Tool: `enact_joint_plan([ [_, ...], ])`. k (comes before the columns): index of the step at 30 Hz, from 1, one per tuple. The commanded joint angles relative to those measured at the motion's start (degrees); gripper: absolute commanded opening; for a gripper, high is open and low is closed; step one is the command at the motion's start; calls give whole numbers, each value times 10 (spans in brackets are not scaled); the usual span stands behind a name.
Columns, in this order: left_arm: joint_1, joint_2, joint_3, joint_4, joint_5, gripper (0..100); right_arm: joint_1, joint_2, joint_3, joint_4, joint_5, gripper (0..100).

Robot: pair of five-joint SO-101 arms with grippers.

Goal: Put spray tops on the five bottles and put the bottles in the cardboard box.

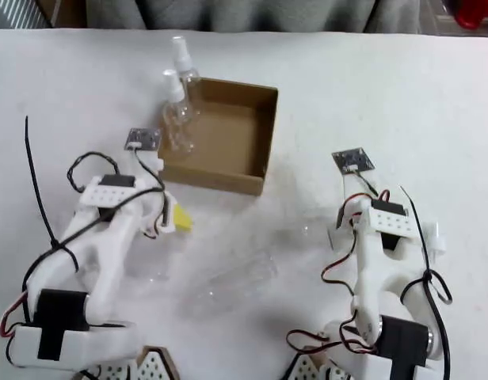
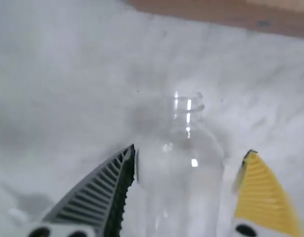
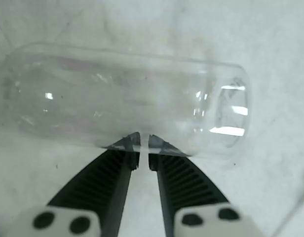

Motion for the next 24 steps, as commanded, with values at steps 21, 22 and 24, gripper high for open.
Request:
enact_joint_plan([
  [21,2,-34,-24,-12,5,27,-7,-16,11,-3,6,16],
  [22,0,-34,-26,-12,5,26,-7,-16,11,-3,6,16],
  [24,0,-34,-37,2,5,25,-7,-16,11,-3,6,16],
])
